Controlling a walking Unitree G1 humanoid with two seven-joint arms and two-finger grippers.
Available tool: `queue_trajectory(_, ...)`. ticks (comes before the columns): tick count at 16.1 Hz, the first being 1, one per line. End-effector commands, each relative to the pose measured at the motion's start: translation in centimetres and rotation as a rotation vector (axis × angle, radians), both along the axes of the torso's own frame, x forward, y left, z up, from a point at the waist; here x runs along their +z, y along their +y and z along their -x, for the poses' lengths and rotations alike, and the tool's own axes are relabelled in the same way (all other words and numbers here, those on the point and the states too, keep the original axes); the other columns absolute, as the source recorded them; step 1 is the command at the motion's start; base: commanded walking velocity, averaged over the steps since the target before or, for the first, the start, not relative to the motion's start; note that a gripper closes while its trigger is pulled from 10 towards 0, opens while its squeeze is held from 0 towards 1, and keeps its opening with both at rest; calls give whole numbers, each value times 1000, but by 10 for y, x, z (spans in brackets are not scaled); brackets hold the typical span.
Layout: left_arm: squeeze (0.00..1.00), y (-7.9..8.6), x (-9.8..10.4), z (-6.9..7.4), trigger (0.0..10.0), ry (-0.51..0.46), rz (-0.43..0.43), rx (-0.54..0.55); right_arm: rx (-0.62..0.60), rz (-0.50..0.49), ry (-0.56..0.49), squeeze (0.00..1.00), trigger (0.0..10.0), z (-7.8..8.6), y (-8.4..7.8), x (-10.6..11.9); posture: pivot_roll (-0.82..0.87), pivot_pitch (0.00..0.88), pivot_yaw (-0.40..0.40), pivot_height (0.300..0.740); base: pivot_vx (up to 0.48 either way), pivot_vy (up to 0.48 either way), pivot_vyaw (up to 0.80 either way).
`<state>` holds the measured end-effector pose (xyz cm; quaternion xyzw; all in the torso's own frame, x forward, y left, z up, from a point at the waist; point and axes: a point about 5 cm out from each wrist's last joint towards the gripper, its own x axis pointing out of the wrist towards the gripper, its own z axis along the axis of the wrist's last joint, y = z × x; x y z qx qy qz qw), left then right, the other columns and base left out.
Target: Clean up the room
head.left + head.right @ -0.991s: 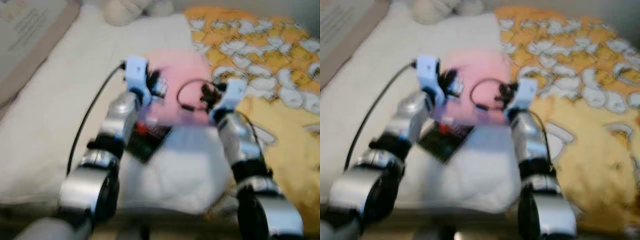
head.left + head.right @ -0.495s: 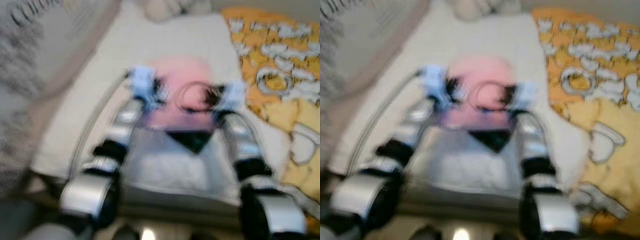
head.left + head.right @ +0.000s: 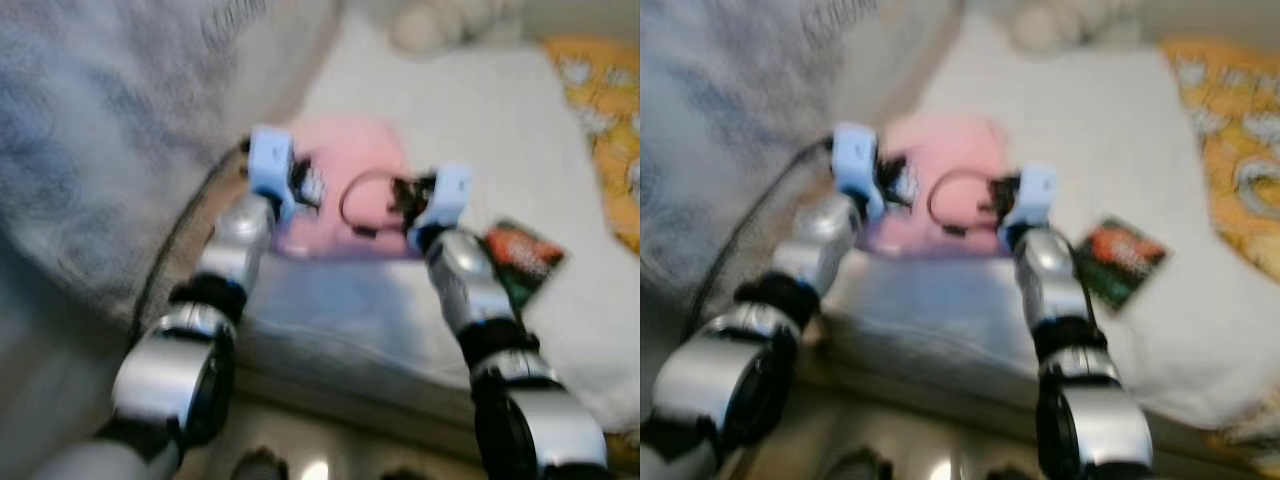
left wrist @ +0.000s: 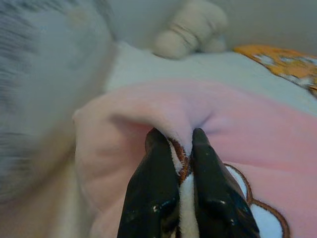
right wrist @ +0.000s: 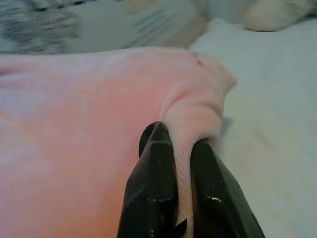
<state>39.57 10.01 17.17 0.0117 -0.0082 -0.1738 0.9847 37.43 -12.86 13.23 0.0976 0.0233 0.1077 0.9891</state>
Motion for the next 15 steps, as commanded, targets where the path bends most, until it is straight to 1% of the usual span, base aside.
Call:
queue_trajectory(1, 0, -2, 16, -2, 10000, -87, -8, -2, -73, 15, -37, 0, 10000, -1, -18, 6, 105, 0, -21, 740, 480, 0, 0)
queue_trajectory(3, 0, -1, 13, -2, 10000, -77, -29, -17, -73, 30, -31, 0, 10000, 2, -16, 0, 100, 0, -20, 740, 480, 0, 0)
queue_trajectory(6, 0, -3, 12, -2, 10000, -88, -46, -36, -74, 36, -31, 0, 10000, 4, -14, -2, 99, 0, -16, 740, 480, 0, 0)
queue_trajectory(11, 0, -12, 8, 0, 10000, -74, -58, -75, -105, 43, -34, 0, 10000, 7, -18, -6, 92, 0, -5, 740, 480, 0, 0)
queue_trajectory(14, 0, -14, 6, -2, 10000, -43, -39, -50, -99, 31, -27, 0, 10000, 8, -19, -9, 89, 0, -1, 740, 450, 0, 0)
queue_trajectory(15, 0, -14, 3, -2, 10000, -33, -67, -33, -76, 54, -12, 0, 10000, 8, -18, -10, 86, 0, -4, 740, 375, 300, 0)
